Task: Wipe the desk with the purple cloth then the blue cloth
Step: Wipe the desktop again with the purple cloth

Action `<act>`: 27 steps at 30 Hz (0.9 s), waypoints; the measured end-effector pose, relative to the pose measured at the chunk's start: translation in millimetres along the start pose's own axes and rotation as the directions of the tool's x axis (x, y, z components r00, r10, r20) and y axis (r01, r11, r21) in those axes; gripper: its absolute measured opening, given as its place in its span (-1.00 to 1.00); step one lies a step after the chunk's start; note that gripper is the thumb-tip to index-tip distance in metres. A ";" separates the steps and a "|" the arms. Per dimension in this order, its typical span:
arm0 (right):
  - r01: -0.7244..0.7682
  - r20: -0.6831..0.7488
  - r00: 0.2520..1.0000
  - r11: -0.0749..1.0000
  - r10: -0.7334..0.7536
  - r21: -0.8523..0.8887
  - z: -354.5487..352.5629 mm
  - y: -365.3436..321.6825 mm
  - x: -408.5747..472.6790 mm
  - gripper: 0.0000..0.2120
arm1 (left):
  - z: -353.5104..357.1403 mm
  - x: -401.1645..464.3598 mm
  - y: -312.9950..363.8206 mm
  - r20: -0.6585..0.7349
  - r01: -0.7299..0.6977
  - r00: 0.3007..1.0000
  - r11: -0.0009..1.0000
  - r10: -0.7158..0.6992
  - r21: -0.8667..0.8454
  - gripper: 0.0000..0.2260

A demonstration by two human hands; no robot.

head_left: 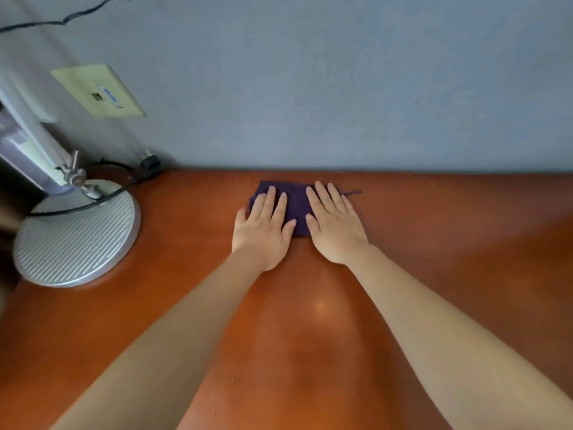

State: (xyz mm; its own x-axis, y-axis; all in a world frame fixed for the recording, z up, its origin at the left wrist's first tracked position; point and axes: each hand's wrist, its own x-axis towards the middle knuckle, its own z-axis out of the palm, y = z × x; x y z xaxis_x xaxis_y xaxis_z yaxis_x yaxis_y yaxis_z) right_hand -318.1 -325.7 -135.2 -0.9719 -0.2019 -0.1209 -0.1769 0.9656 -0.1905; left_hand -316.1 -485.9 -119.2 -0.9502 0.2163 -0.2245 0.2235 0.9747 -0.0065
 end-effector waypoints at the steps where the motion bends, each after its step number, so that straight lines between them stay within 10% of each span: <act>1: 0.009 -0.007 1.000 1.000 -0.009 -0.002 -2.9 3.4 14.5 -0.48 | -4.3 14.8 -1.7 -0.013 0.012 1.000 1.000 -0.012 0.028 -0.47; 10: -0.006 -0.021 1.000 1.000 0.006 0.005 12.2 -9.8 -5.1 -0.48 | 1.5 12.5 -7.6 0.051 -0.031 0.998 0.987 0.023 0.160 -0.46; 27: 0.124 0.101 0.988 0.992 -0.120 -0.029 59.2 -169.4 -294.5 -0.45 | 77.1 -344.5 -41.2 0.233 0.054 0.970 0.998 -0.063 0.044 -0.24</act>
State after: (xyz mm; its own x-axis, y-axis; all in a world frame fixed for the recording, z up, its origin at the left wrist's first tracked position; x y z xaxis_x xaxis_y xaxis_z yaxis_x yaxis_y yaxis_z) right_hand 7.3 -439.5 -125.0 -0.9229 -0.3319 -0.1950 -0.3001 0.9376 -0.1755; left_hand 18.8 -604.8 -116.8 -0.8854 0.1353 -0.4446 0.1808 0.9816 -0.0613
